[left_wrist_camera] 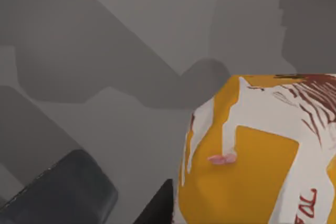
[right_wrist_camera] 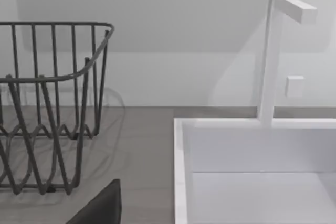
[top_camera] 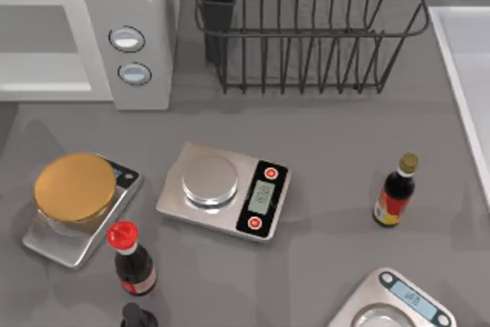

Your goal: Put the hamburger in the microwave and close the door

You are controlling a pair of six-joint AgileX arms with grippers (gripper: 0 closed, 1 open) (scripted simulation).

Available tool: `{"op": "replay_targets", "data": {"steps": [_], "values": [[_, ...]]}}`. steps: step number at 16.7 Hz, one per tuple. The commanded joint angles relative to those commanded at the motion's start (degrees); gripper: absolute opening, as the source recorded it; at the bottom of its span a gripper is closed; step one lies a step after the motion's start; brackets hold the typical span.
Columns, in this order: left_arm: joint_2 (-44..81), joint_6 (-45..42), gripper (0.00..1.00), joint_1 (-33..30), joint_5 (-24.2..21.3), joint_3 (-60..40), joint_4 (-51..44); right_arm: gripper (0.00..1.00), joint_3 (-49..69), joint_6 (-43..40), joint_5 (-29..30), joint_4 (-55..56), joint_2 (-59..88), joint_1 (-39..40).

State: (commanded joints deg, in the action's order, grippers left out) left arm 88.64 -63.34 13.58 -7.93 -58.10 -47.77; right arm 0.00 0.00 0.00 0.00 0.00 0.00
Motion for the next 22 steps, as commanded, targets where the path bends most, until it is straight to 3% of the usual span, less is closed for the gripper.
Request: {"op": "replay_targets", "data": {"steps": [15,19,22], "values": [[21.77,46.25,0.00,-0.29,-6.75,11.83,79.70,1.00,0.00,0.00,0.00,0.00,0.00,0.00],[26.13,53.72,0.00,0.39,-7.34,14.13,94.27,1.00,0.00,0.00,0.00,0.00,0.00,0.00],[27.76,56.63,0.00,0.73,-7.59,15.02,99.78,1.00,0.00,0.00,0.00,0.00,0.00,0.00]]}}
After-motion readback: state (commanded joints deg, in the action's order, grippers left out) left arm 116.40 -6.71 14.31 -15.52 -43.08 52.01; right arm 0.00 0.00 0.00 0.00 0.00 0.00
